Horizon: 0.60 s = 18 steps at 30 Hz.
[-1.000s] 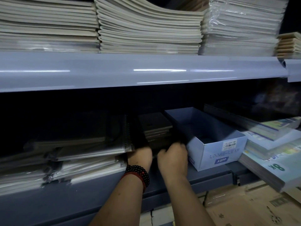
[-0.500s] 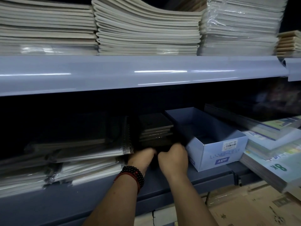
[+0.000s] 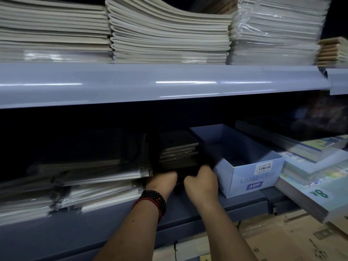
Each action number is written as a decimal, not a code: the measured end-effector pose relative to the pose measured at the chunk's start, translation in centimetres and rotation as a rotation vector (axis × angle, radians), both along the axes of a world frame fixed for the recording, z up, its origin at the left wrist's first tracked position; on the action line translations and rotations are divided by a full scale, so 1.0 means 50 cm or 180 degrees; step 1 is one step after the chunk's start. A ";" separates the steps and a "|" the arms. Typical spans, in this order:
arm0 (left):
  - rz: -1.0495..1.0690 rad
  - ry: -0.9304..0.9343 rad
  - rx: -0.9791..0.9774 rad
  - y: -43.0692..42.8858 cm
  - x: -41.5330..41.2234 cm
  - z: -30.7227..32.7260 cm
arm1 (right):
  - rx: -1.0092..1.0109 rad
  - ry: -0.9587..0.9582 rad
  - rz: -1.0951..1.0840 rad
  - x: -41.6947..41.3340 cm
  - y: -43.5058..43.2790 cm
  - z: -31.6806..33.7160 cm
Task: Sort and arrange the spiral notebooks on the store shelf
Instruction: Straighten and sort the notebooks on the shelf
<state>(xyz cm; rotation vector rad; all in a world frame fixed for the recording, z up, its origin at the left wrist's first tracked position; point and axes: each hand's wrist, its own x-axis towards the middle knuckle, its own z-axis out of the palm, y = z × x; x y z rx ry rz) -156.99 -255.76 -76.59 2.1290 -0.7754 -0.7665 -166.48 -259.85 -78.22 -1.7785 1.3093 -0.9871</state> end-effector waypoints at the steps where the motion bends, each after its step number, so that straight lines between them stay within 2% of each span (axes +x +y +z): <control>1: 0.0040 0.0023 -0.0044 0.001 0.001 -0.001 | 0.0006 -0.0031 0.0003 -0.002 0.001 0.002; 9: 0.0155 0.0104 -0.0139 -0.002 0.003 -0.009 | -0.0015 -0.0043 0.0155 -0.004 0.003 -0.001; 15: 0.0006 -0.0258 0.0075 0.003 -0.009 0.007 | -0.0016 -0.0347 -0.0244 0.003 -0.001 -0.006; 18: 0.0147 -0.0422 -0.0106 0.011 -0.023 0.002 | -0.0145 -0.0462 -0.0381 0.003 0.000 -0.008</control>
